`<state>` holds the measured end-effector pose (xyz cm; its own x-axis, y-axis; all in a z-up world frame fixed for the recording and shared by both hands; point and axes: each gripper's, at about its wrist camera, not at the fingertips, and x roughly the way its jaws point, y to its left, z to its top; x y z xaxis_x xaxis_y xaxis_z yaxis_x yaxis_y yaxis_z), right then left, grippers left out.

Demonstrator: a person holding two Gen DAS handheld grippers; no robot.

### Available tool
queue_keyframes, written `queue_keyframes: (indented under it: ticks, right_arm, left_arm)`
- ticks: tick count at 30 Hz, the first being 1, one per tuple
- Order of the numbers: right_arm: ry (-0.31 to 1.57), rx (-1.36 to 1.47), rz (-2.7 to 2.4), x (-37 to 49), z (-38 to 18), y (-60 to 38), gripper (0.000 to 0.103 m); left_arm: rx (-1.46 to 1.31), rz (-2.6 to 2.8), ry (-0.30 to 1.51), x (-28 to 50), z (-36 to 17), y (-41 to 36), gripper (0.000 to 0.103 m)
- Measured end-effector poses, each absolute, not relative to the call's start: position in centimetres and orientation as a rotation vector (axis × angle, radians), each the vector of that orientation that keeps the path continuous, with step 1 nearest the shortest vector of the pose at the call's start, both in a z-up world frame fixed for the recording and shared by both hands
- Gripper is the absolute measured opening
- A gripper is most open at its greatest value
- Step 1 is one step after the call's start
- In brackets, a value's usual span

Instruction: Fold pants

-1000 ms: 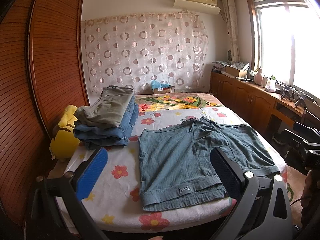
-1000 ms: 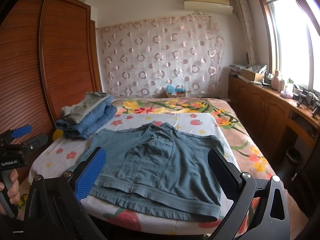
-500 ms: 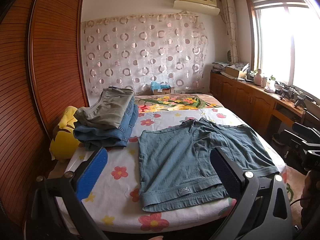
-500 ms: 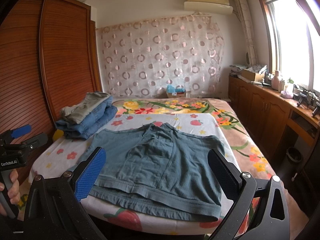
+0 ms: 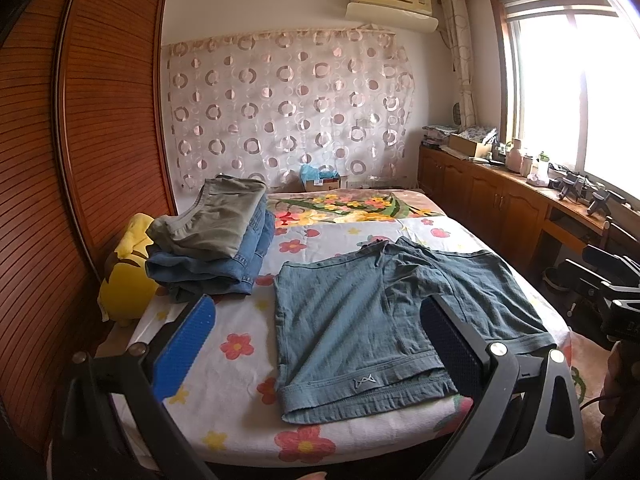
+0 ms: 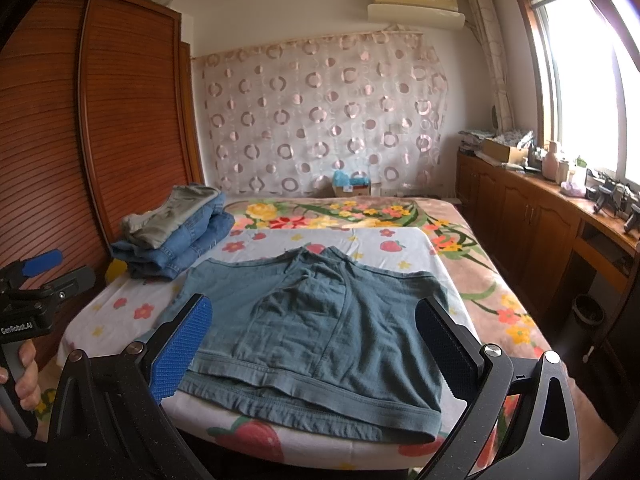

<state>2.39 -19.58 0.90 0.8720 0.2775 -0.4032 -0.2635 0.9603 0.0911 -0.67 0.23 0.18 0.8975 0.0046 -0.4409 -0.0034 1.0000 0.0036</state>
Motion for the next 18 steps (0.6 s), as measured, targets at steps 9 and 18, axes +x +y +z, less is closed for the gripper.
queue_keyframes:
  ticks: [9, 18]
  right_arm:
    - [0.426, 0.034, 0.284, 2.42, 0.84, -19.71, 0.103]
    - [0.425, 0.035, 0.284, 2.39, 0.97, -19.79, 0.103]
  left_arm:
    - [0.002, 0.004, 0.455, -0.72, 0.17, 0.22, 0.103]
    - [0.001, 0.003, 0.454, -0.59, 0.76, 0.46, 0.103]
